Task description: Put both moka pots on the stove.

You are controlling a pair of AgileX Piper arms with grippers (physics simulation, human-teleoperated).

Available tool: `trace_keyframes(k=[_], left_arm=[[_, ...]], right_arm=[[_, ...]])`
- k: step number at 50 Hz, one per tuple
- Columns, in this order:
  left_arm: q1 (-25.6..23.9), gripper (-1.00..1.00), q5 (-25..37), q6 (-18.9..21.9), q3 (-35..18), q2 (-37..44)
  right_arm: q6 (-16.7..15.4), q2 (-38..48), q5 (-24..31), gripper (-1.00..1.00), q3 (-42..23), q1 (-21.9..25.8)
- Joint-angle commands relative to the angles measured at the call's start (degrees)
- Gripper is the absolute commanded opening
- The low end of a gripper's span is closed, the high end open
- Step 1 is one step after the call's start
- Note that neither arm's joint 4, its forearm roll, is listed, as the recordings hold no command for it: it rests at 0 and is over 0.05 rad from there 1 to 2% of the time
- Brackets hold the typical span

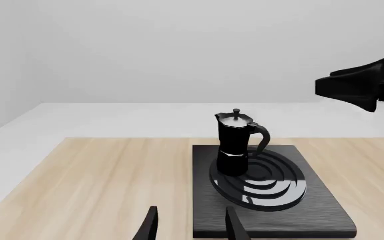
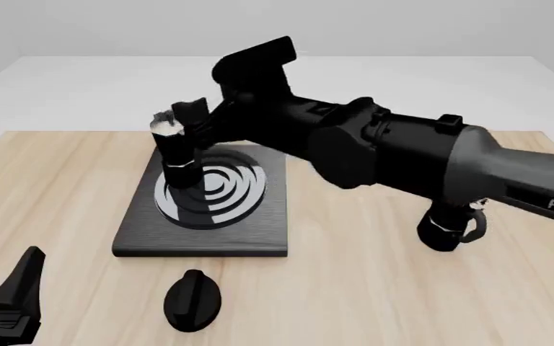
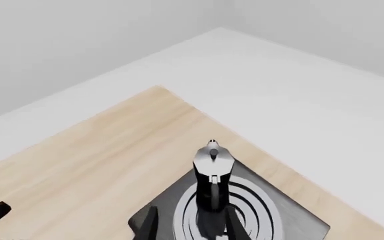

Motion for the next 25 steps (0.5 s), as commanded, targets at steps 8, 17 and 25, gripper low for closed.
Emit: trace_keyframes(k=[8,17,25], left_arm=[[0.0,1.0,0.0,0.0,0.0,0.0],[0.0,1.0,0.0,0.0,0.0,0.0],[0.0,1.0,0.0,0.0,0.0,0.0]], right_arm=[[-0.8,-16.5,3.7,1.0,11.1,-7.1],[-0.8,-21.1,4.9,1.0,15.0,-13.2],[-0.5,-26.5,7.3,1.0,18.7,-19.9]])
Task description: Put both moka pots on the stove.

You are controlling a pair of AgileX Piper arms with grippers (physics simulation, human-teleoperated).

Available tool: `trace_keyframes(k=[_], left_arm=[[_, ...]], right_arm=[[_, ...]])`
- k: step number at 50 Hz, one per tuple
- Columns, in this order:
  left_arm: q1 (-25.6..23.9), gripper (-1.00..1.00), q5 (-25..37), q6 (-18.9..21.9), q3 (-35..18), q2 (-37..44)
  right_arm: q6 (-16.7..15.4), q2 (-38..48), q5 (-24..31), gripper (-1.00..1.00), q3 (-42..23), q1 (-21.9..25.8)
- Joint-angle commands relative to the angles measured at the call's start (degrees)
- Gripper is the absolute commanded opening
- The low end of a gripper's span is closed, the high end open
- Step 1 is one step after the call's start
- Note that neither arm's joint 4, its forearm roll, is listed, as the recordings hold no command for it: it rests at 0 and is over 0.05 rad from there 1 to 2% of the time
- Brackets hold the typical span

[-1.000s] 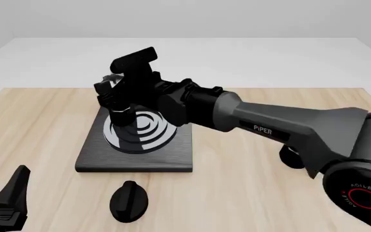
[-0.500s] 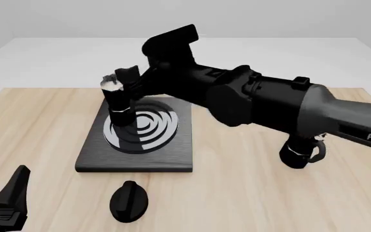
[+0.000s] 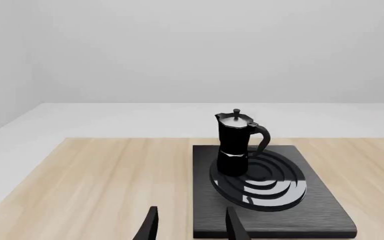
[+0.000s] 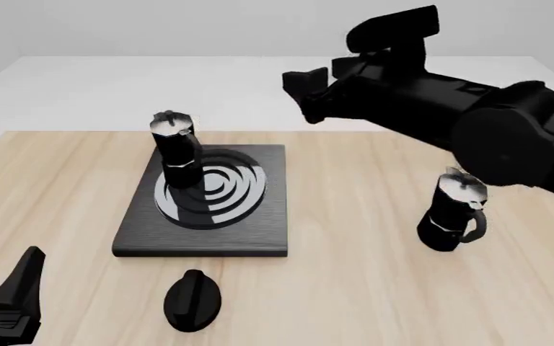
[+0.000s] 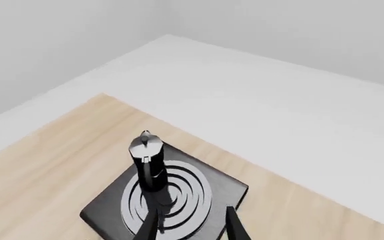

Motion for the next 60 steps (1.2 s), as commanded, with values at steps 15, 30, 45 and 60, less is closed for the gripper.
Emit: trace_keyframes(k=[15,30,45,60], left_arm=[[0.0,1.0,0.0,0.0,0.0,0.0],[0.0,1.0,0.0,0.0,0.0,0.0],[0.0,1.0,0.0,0.0,0.0,0.0],[0.0,1.0,0.0,0.0,0.0,0.0]], right_arm=[[-0.5,-13.9,6.8,1.0,9.4,-16.7],[-2.2,-19.5,11.0,1.0,13.8,-24.5],[-3.8,-21.7,12.3,1.0,16.7,-31.8],[-5.8,-21.2,14.7,1.0,19.0,-37.5]])
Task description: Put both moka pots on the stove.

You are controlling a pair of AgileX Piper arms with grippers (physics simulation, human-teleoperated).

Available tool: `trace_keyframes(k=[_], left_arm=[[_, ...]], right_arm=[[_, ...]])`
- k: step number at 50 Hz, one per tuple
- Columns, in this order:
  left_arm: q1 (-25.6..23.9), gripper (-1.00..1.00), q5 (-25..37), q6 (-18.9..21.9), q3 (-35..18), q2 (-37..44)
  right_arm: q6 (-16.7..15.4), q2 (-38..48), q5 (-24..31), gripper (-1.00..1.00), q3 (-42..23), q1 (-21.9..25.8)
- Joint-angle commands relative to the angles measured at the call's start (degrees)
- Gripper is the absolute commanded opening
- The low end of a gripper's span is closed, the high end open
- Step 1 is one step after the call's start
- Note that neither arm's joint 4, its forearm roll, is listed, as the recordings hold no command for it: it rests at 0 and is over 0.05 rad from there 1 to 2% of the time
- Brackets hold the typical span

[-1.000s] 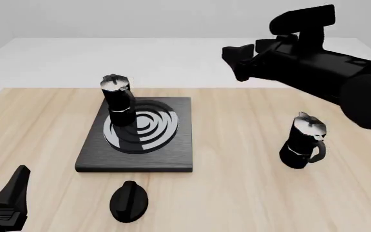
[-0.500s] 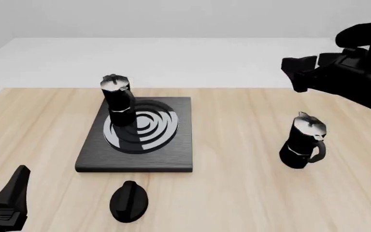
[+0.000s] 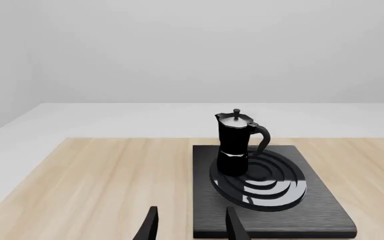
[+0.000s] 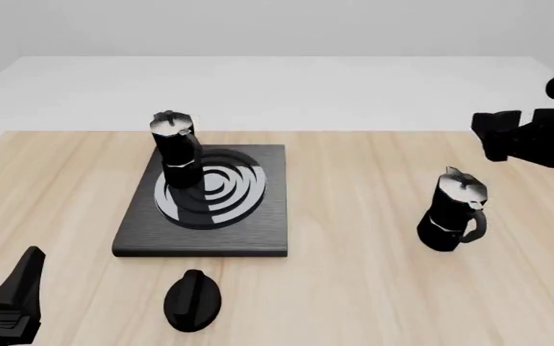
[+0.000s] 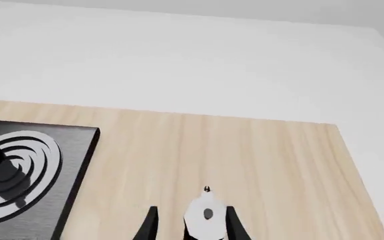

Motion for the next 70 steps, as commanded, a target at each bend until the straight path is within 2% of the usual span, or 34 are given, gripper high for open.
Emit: trace_keyframes(k=[1,15,21,50,70], left_arm=[[0.0,1.0,0.0,0.0,0.0,0.0],[0.0,1.0,0.0,0.0,0.0,0.0],[0.0,1.0,0.0,0.0,0.0,0.0],[0.0,1.0,0.0,0.0,0.0,0.0],[0.0,1.0,0.0,0.0,0.0,0.0]], right_arm=[[-1.1,0.3,1.8,1.0,1.6,-4.4],[-1.0,1.6,1.8,1.0,2.8,-5.1],[-0.3,4.0,0.5,1.0,3.7,-5.4],[-1.3,11.4,-5.7,1.0,7.6,-6.3],[-0.4,15.0,-9.2,1.0,10.7,-6.2]])
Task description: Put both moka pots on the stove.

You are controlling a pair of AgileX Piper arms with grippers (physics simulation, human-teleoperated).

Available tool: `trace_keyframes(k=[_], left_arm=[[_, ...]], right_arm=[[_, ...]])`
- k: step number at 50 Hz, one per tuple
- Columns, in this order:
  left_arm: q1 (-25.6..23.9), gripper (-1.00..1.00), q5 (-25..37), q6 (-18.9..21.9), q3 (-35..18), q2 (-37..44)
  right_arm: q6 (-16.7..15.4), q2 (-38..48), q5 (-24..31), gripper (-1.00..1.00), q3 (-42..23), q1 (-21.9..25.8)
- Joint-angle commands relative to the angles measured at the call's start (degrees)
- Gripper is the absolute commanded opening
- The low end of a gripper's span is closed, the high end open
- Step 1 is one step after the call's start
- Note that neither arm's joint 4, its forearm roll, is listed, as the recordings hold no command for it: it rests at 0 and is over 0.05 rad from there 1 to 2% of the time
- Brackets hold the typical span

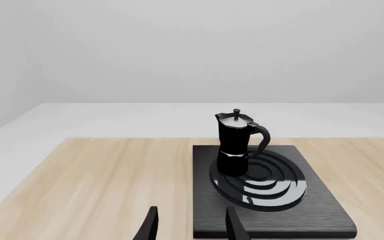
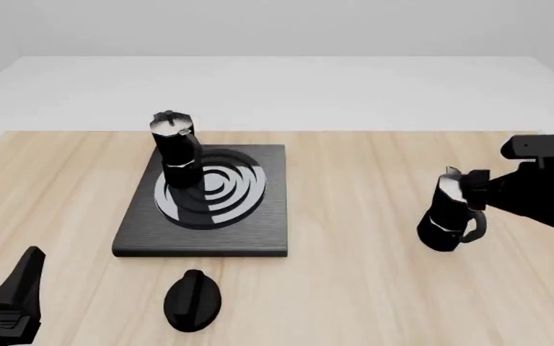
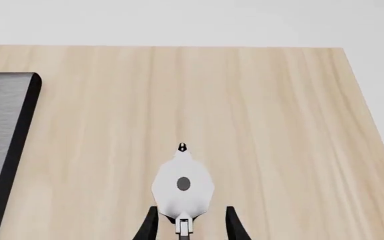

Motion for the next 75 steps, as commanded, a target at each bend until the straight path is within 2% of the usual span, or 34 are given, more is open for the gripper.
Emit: trace_keyframes(k=[1,72,75], left_arm=[[0.0,1.0,0.0,0.0,0.0,0.0],[0.0,1.0,0.0,0.0,0.0,0.0],[0.0,1.0,0.0,0.0,0.0,0.0]], right_arm=[[0.4,1.8,-1.8,1.0,1.7,0.2],[2.3,8.5,-9.4,1.0,7.6,0.9],[1.2,8.1,-9.9,1.0,7.7,0.8]])
